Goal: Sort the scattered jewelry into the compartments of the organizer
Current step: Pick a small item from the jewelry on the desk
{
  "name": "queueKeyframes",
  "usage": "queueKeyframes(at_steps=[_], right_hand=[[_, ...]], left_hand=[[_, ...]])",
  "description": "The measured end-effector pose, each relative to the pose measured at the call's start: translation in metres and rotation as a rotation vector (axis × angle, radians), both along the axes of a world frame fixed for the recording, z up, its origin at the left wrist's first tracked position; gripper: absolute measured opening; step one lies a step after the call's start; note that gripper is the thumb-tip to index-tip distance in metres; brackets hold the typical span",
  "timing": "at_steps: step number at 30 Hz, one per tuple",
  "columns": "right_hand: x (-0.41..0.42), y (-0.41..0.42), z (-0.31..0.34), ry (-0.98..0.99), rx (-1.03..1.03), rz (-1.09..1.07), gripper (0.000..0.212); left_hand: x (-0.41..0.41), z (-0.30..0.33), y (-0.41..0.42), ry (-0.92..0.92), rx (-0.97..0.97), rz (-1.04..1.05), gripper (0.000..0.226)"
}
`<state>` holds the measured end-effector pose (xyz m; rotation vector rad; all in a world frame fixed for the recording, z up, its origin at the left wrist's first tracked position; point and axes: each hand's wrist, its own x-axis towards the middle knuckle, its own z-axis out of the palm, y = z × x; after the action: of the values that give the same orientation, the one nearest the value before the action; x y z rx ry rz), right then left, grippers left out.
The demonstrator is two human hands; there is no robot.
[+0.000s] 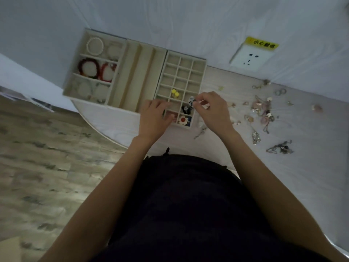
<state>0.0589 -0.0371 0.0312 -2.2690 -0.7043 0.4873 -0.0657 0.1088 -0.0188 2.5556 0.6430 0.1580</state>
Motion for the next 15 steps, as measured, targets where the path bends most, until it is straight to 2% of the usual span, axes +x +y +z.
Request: queueKeyframes(at_steps=[7,15], right_hand=[[-0.0023,0.0072,-0.0025,-0.033,-0.028,-0.028,0.013],[-0.0061,0.0075,0.0058,-0.092,0.066,-0.085,0.012]], left_hand=[[-0.0013,-0.0015,0.0041,0.004,-0.039,-0.044,0.036],[-0.0009,-0.0026,0.0008,0.003,-0.057,-0.079,0.033]])
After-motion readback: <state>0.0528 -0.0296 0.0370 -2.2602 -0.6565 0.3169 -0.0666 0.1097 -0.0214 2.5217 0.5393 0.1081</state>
